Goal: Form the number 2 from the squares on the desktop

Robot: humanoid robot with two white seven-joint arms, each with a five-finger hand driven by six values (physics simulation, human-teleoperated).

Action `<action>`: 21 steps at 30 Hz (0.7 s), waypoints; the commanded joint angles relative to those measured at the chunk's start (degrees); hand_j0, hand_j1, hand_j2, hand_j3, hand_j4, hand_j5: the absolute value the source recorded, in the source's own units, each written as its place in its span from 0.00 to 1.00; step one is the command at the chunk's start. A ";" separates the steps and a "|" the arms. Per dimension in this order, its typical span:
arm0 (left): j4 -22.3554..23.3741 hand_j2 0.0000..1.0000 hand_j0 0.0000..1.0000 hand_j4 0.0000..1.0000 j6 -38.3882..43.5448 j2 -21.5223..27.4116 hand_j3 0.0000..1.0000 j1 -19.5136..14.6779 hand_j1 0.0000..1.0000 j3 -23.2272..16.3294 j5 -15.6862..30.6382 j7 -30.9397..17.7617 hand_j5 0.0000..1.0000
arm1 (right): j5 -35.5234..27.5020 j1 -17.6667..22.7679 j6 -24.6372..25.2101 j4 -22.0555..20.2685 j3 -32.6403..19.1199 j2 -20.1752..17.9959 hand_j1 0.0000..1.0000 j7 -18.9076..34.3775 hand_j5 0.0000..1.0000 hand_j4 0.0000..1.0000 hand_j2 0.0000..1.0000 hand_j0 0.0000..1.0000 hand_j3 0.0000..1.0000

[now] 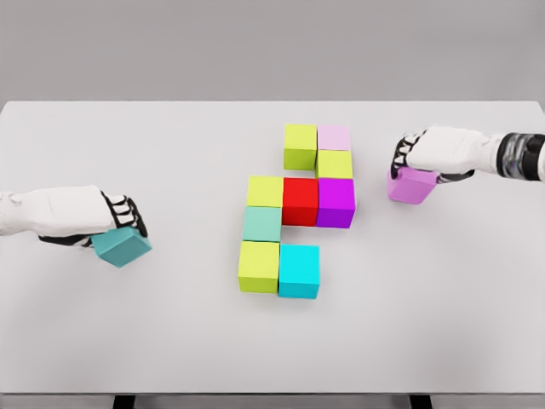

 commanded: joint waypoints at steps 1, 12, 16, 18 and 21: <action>1.85 0.39 0.39 0.39 0.10 -4.55 0.39 0.00 0.39 0.67 0.29 -0.13 0.39 | -2.38 0.44 0.19 -3.29 -2.26 -2.60 0.62 -0.03 0.62 0.62 0.62 0.62 0.62; 13.63 0.39 0.39 0.39 0.10 -17.65 0.39 -5.97 0.39 0.67 0.11 -0.39 0.39 | -9.67 7.21 0.19 -19.81 -4.11 -11.83 0.63 -0.03 0.63 0.63 0.63 0.63 0.63; 18.73 0.39 0.39 0.39 0.10 -21.17 0.39 -7.82 0.39 0.67 -0.06 -0.39 0.39 | -10.46 9.41 0.19 -21.31 -4.02 -11.74 0.65 -0.03 0.65 0.65 0.65 0.65 0.65; 20.83 0.39 0.39 0.39 0.10 -23.45 0.39 -8.87 0.39 0.67 -0.15 -0.39 0.39 | -11.08 10.11 0.19 -21.40 -4.02 -11.22 0.66 -0.03 0.66 0.66 0.66 0.66 0.66; 28.74 0.40 0.40 0.40 0.10 -29.33 0.40 -10.46 0.40 0.76 0.02 -0.30 0.40 | -11.16 12.48 0.19 -21.49 -3.32 -8.06 0.67 -0.03 0.67 0.67 0.67 0.67 0.67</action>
